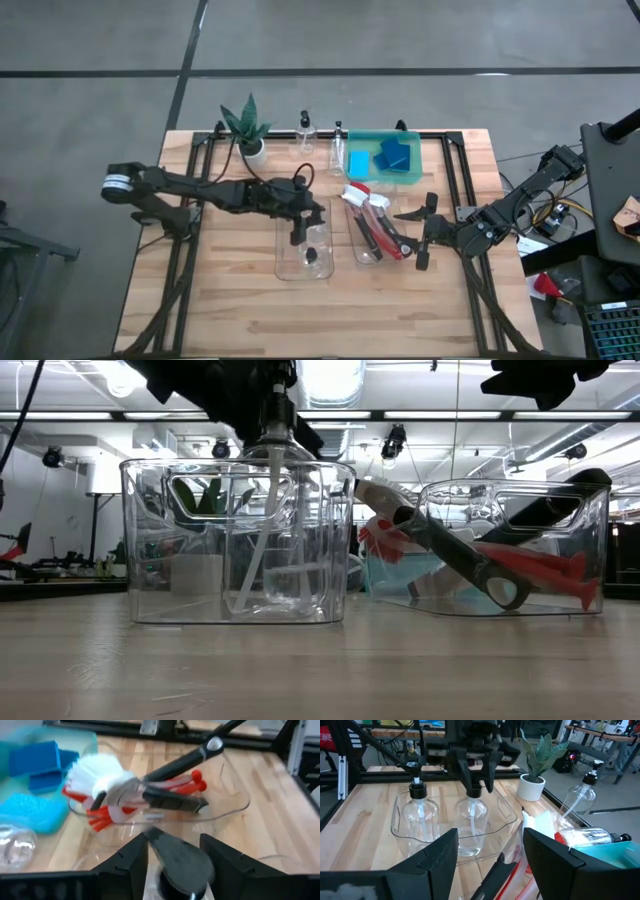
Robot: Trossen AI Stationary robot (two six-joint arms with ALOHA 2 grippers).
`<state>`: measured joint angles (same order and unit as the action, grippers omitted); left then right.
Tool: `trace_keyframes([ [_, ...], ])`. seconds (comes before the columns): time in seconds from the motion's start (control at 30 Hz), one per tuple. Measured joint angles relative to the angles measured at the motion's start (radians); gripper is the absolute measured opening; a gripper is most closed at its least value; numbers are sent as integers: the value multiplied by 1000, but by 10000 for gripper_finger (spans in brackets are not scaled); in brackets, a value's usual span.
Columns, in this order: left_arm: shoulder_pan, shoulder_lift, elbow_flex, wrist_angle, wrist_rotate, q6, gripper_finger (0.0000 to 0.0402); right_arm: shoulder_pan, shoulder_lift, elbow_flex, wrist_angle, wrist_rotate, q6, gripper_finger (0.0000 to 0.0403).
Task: Pick & Place Kitchen Sink Supplies
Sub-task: Put the transparent soap dispenser into the left transparent bin
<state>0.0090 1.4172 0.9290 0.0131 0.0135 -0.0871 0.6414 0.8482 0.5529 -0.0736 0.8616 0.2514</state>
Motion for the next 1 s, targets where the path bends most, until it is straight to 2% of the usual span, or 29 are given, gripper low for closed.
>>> trace_keyframes([
  [0.37, 1, -78, 4, 19, -33, 19, 248, 0, 0, 0, 1, 0, 3, 221],
  [0.47, 4, -119, 8, 25, -111, 58, 263, 0, 0, 0, 1, 0, 3, 221],
  [0.57, 26, -158, 9, 26, -241, 87, 266, 0, 0, 0, 0, 0, 3, 221],
  [0.63, 63, -178, 9, 21, -267, 89, 265, 0, 0, 0, 1, 0, 2, 221],
  [0.8, 213, -191, 8, 16, -247, 28, 264, 0, 0, 0, 1, 0, 0, 221],
  [1.0, 384, -143, 7, 17, -163, 6, 264, 0, 0, 0, 1, 0, 3, 221],
])
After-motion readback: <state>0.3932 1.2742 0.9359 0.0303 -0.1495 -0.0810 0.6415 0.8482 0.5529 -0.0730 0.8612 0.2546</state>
